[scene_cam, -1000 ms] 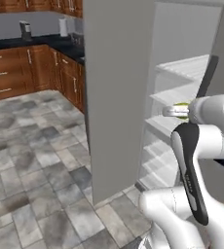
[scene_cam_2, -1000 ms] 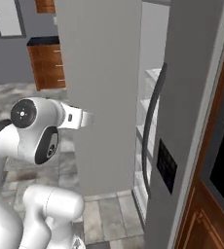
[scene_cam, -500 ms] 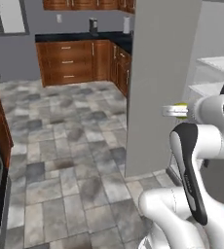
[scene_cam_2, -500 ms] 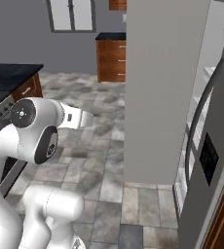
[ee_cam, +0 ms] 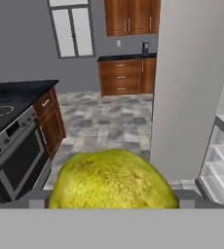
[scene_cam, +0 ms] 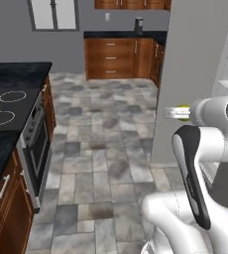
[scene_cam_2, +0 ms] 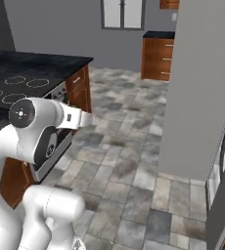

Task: Retrieve the pear and banana from the fridge and place them into the bowl on the dining table.

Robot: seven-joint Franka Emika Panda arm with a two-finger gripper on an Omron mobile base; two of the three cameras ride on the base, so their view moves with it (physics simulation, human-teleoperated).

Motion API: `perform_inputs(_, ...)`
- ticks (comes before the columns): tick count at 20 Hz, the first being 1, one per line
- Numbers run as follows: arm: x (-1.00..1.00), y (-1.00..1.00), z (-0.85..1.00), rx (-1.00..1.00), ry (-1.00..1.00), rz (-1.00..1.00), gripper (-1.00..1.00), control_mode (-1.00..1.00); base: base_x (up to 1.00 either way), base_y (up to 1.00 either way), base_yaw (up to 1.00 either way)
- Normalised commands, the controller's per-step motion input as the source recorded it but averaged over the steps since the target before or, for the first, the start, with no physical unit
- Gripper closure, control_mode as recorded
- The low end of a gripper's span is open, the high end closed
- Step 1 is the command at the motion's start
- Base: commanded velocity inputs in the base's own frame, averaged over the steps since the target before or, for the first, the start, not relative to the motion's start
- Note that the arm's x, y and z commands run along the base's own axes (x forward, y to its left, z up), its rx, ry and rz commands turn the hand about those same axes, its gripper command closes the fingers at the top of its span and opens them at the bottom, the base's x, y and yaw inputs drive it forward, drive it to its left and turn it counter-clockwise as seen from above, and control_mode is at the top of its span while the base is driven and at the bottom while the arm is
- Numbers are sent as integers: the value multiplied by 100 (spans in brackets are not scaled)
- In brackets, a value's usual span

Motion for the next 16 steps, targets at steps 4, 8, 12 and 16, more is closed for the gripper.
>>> perform_inputs(4,0,0,0,0,0,0,100,100,-73,35,32)
perform_inputs(8,0,0,0,0,0,0,100,100,-76,37,29)
perform_inputs(12,0,0,0,0,0,0,100,100,-76,43,28)
perform_inputs(16,0,0,0,0,0,0,100,100,-74,48,27)
